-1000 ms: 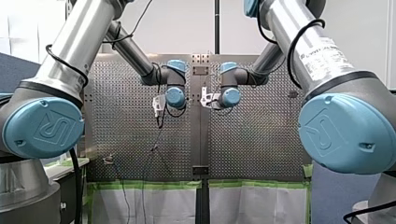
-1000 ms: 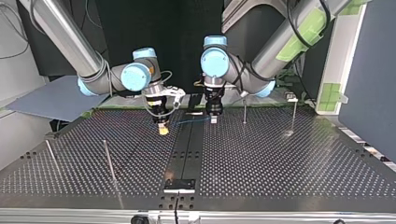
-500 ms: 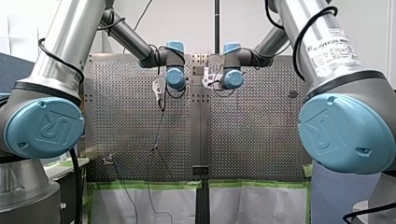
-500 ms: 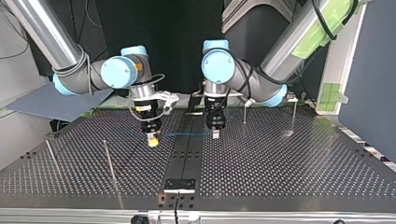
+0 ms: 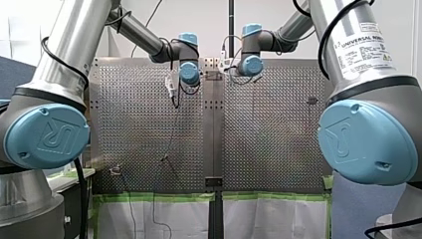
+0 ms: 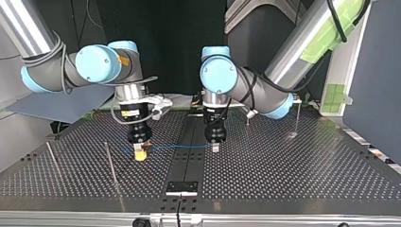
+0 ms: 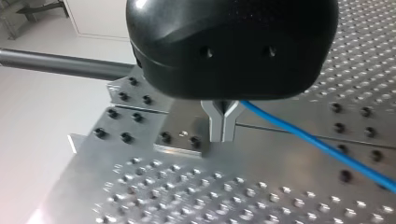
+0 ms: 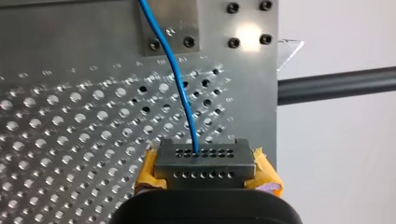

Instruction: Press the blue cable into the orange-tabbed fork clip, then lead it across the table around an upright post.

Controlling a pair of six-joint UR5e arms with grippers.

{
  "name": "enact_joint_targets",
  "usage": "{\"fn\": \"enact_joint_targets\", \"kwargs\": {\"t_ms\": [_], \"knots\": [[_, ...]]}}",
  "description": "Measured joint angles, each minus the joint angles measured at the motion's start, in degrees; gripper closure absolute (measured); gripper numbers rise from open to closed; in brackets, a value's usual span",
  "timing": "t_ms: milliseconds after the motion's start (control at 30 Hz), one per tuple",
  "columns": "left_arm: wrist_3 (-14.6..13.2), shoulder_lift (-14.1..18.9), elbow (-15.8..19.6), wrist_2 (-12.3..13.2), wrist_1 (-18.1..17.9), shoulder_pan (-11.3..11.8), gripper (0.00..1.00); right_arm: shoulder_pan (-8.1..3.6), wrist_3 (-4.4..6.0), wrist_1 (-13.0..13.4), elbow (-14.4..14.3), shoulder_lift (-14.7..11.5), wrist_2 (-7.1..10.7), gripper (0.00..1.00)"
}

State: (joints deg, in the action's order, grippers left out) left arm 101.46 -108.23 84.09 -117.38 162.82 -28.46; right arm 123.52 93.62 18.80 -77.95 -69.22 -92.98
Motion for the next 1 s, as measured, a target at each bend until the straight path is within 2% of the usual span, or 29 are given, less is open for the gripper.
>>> {"fn": "enact_joint_targets", "kwargs": {"t_ms": [200, 367, 700, 1000], "knots": [[-0.2, 0.0, -3.3, -0.1, 3.0, -0.2, 1.0, -0.77, 0.3, -0.6, 0.0, -0.4, -0.12, 1.0], [-1.4, 0.0, -5.9, -0.1, 5.3, -0.7, 1.0, -1.59, 0.49, -0.9, 0.1, -0.6, -0.14, 1.0], [-3.3, -0.2, -11.7, 0.3, 7.2, -1.5, 1.0, -3.32, 0.68, -2.5, 1.4, -1.5, -0.11, 1.0], [-3.4, -0.4, -15.1, 1.4, 8.4, -2.0, 1.0, -5.17, 1.9, -2.9, 1.6, -3.3, -0.04, 1.0]]}}
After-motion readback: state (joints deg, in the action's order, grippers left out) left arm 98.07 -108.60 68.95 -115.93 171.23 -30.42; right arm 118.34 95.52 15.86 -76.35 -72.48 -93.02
